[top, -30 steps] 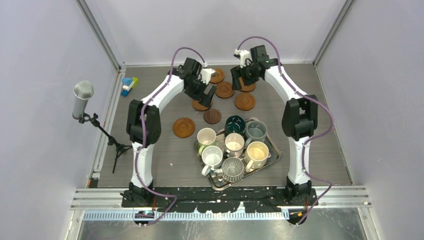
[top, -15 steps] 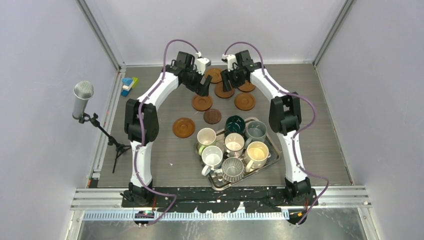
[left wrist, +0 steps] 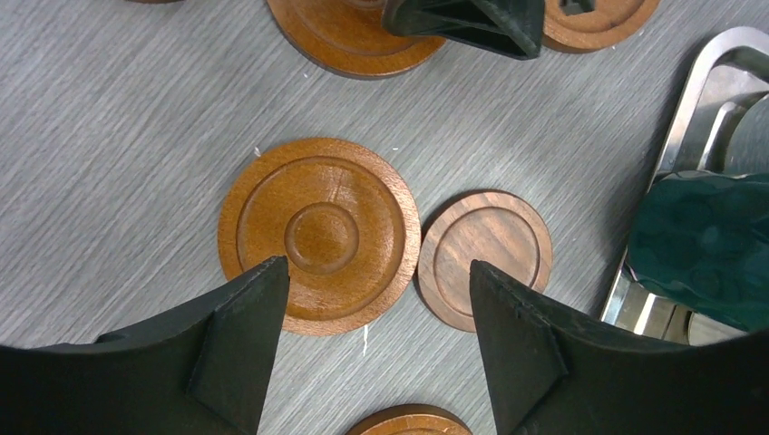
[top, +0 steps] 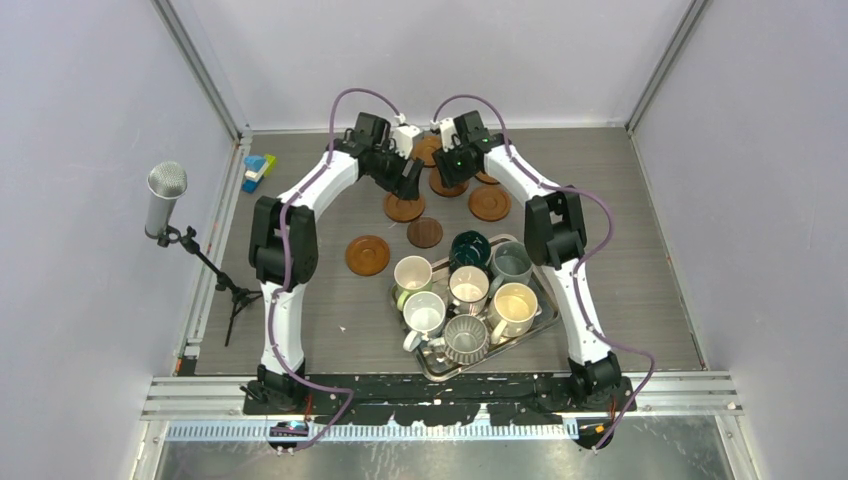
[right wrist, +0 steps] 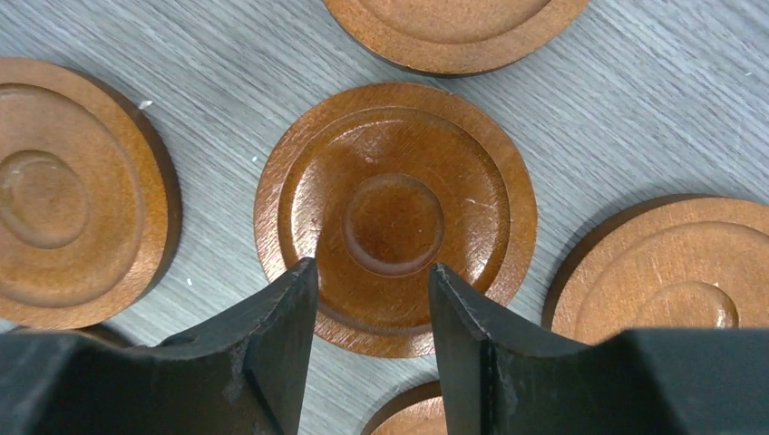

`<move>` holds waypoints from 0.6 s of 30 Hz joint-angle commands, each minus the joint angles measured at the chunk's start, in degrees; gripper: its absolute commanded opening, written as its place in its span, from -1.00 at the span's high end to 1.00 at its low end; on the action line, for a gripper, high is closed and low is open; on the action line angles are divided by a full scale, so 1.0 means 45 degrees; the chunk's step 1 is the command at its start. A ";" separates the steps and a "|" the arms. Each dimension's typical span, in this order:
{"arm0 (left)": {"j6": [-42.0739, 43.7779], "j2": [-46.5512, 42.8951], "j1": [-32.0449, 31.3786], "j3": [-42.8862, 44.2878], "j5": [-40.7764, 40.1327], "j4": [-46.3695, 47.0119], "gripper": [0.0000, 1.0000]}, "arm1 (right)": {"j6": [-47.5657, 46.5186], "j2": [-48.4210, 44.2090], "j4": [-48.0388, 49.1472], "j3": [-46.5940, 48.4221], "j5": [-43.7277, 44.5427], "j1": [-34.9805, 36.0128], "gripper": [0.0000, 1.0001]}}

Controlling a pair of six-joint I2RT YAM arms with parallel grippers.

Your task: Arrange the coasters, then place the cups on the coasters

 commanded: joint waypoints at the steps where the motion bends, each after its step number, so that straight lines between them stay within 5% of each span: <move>1: 0.0484 -0.0677 0.0072 -0.0237 0.0622 0.0382 -0.47 | -0.0714 0.0017 0.0517 0.0149 0.1157 0.0082 -0.04; 18: 0.2367 -0.0897 -0.0155 -0.1035 0.0923 0.0277 -0.39 | -0.2271 -0.0311 -0.1499 -0.1030 0.3792 -0.0653 0.25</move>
